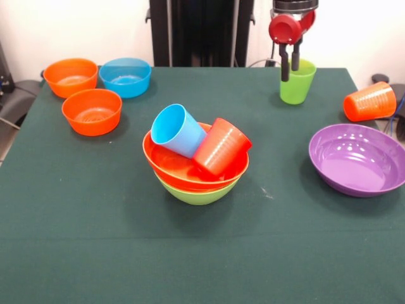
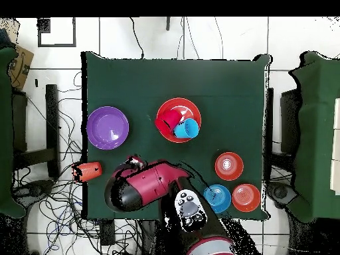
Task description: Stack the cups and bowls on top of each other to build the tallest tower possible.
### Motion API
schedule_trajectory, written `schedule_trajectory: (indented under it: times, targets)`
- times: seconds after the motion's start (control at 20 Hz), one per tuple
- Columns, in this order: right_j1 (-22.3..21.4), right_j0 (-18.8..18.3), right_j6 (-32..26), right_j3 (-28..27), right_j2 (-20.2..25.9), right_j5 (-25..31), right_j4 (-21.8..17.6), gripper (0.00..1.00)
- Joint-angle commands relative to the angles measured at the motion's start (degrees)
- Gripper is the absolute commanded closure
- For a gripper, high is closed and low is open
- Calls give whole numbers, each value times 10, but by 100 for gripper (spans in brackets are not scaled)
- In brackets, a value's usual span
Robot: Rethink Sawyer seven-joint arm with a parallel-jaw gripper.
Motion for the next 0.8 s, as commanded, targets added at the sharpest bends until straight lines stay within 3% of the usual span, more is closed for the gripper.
schedule_trajectory:
  times: [0.05, 0.8]
  targets:
    - [64, 19, 120, -1, -26, -32, 2, 0]
    - [78, 34, 126, -2, -33, -47, 17, 0]
